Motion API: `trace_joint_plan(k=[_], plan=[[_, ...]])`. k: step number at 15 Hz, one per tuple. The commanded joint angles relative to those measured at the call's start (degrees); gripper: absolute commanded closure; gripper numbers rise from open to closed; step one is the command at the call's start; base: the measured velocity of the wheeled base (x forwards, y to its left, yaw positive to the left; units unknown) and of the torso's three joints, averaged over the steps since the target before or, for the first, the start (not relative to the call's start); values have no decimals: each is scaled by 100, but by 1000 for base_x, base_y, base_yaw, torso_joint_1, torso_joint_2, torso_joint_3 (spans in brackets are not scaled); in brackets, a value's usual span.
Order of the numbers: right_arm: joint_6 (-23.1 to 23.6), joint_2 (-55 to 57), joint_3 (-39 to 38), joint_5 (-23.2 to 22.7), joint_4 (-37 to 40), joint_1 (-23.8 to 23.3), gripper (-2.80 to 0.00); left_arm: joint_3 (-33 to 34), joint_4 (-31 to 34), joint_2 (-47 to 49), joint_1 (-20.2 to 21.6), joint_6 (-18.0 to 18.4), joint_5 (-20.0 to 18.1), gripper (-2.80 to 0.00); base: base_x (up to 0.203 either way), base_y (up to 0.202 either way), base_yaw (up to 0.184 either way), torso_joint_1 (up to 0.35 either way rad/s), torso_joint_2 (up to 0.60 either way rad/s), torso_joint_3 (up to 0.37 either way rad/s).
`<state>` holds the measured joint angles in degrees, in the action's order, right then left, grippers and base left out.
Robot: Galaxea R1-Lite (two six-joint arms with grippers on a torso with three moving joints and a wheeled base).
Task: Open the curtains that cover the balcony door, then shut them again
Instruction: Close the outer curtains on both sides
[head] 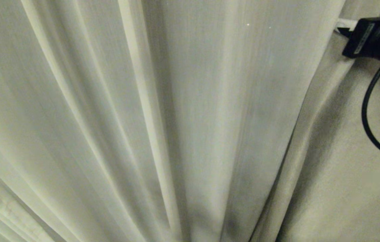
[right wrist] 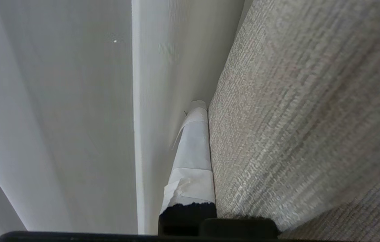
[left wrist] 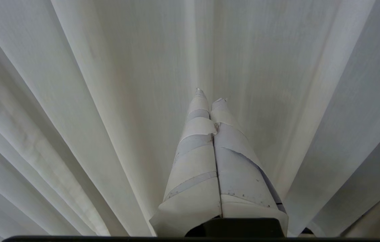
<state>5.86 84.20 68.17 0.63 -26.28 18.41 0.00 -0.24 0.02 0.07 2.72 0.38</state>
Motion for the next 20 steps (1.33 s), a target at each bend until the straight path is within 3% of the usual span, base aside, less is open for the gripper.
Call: trace_joint_plan(k=[1, 7, 13, 20], plan=[[55, 475, 303, 497, -10, 493, 0, 0, -2, -2, 1, 1, -3, 0, 0, 0, 0, 0, 0, 0], [388, 1122, 885, 1374, -60, 1372, 0, 0, -2, -2, 1, 1, -3, 0, 0, 0, 0, 0, 0, 0], [609, 1591, 1322, 1641, -88, 1961, 0, 0, -2, -2, 1, 1, -3, 0, 0, 0, 0, 0, 0, 0], [610, 1621, 1336, 1647, -80, 2035, 0, 0, -2, -2, 1, 1, -1, 0, 0, 0, 0, 0, 0, 0]])
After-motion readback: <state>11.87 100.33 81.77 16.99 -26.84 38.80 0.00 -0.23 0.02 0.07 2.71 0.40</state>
